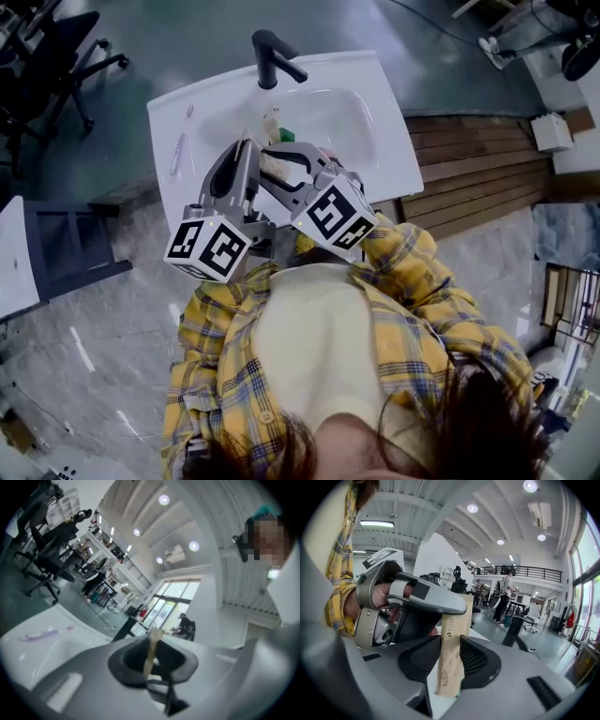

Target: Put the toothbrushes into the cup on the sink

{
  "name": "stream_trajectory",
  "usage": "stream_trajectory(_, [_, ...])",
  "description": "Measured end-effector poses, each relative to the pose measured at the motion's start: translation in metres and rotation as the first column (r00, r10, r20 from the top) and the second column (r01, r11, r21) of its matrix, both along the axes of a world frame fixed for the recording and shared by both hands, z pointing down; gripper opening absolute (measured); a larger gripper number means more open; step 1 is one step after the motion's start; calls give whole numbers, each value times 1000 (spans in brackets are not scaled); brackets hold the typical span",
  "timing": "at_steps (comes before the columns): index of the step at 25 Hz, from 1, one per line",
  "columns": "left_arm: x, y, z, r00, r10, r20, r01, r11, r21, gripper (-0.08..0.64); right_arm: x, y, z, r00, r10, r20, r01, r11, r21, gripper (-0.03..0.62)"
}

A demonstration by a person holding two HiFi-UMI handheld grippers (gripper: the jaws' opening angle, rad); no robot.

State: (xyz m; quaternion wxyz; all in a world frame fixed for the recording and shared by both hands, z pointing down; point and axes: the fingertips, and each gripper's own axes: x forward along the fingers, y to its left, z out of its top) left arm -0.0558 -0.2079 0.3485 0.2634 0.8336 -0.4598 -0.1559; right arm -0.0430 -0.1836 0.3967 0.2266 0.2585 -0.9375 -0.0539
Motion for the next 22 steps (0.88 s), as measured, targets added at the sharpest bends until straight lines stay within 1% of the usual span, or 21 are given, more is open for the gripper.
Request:
stream_trajectory(3, [1,1,-1,1000,16,-9,-16,1000,7,40,1,0,0,1000,-4,-3,4,1000,1,103])
stream_trajectory(5, [2,1,-2,1000,25,-13,-24,1000,12,41,1,-1,-1,1000,2,-6,-2,1000,9,71])
stream_trajectory(8, [3,0,-4,999,37,-1,-37,999,28,40,2,-3,-1,1000,10,-17,-9,1000,17,55])
stream_trajectory(12, [3,1,-5,999,38,32,-39,998,50,49,6,-5,0,999,16,-28,-16,1000,20,49])
stream_trajectory(15, [3,2,-5,998,40,47,-42,997,59,75,11,-9,-1,999,34,-27,-33,999,31,48])
stream_trajectory(17, [2,3,-5,998,42,54,-46,997,64,92,14,-12,-3,999,45,-15,-44,998,40,46])
stream_trajectory(22, [-4,5,-8,998,21,56,-25,997,76,94,20,-22,-8,998,62,20,-63,996,69,44])
